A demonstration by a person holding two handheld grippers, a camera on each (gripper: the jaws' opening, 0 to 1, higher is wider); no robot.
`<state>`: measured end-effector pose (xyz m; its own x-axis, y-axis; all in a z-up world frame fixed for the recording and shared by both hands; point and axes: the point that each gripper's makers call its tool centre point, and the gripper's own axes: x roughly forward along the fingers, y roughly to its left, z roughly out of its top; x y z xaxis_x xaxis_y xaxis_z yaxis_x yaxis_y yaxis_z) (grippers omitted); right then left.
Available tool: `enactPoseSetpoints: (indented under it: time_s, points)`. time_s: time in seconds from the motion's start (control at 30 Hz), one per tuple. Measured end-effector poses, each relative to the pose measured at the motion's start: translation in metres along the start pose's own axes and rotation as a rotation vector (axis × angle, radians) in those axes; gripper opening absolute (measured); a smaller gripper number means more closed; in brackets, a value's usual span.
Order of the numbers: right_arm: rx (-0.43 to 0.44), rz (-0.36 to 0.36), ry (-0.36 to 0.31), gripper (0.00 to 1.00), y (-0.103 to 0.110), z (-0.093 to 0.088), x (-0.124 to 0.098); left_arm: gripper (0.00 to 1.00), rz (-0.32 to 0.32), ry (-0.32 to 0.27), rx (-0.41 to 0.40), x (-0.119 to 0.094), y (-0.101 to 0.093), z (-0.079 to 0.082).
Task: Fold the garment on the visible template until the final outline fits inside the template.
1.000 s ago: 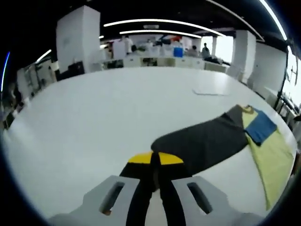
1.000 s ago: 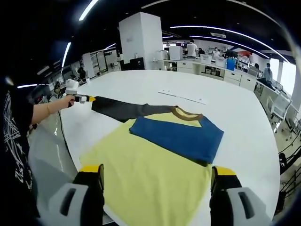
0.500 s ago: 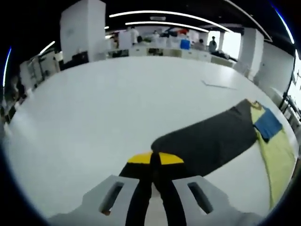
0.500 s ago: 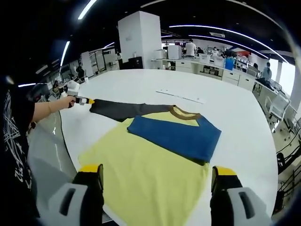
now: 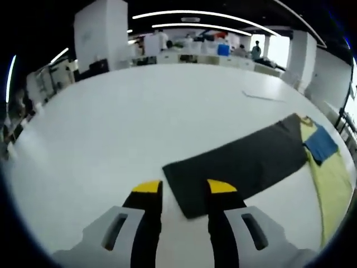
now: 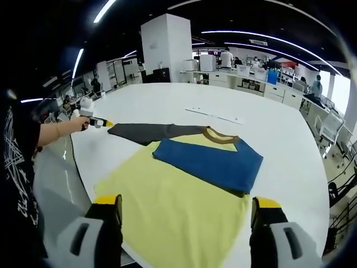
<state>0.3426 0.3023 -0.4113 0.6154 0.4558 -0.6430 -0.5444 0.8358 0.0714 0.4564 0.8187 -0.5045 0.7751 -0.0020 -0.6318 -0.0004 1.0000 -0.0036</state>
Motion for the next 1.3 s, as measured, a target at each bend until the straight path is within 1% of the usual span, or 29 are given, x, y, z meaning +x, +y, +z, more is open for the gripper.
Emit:
enactPoseSetpoints:
  time_s: [0.23,0.37,0.57,0.63,0.7,0.8,0.9,1.0,1.07,1.1,1.13,1.17,1.3]
  points:
    - [-0.009,-0.006,-0.006,0.99,-0.001,0.000,-0.003,0.28,0.032,0.010,-0.021,-0.004,-0.001,-0.012]
    - [-0.014,-0.004,-0.003,0.99,0.000,-0.001,-0.004,0.26,0.038,0.016,-0.032,-0.004,-0.001,-0.015]
    - [-0.015,-0.015,0.000,0.99,-0.002,-0.004,-0.005,0.22,0.044,0.048,-0.079,-0.004,-0.002,-0.021]
    - [-0.015,-0.014,0.000,0.99,-0.002,-0.004,-0.006,0.21,0.058,0.078,-0.079,-0.004,-0.002,-0.026]
    - [-0.012,-0.015,-0.002,0.99,-0.002,-0.005,-0.006,0.19,0.059,0.082,-0.084,-0.004,-0.002,-0.028]
    - [-0.005,-0.024,-0.003,1.00,-0.005,-0.006,-0.007,0.19,0.074,0.099,-0.084,-0.005,-0.002,-0.031]
    - [-0.002,-0.027,-0.005,1.00,-0.005,-0.006,-0.007,0.16,0.070,0.095,-0.088,-0.005,-0.004,-0.031]
    - [-0.005,-0.024,-0.006,0.99,-0.005,-0.006,-0.007,0.15,0.077,0.095,-0.112,-0.004,-0.004,-0.031]
    - [-0.005,-0.023,-0.008,1.00,-0.004,-0.007,-0.006,0.13,0.098,0.093,-0.163,-0.005,-0.002,-0.032]
    - [-0.004,-0.022,-0.008,0.99,-0.004,-0.007,-0.006,0.11,0.100,0.094,-0.177,-0.004,-0.002,-0.032]
    - [-0.003,-0.021,-0.009,0.99,-0.004,-0.007,-0.006,0.10,0.103,0.092,-0.212,-0.004,-0.001,-0.031]
    - [-0.003,-0.021,-0.008,0.99,-0.004,-0.007,-0.006,0.09,0.105,0.091,-0.229,-0.004,-0.001,-0.031]
    - [-0.001,-0.025,-0.008,0.99,-0.005,-0.009,-0.007,0.05,0.096,0.099,-0.226,-0.005,-0.002,-0.031]
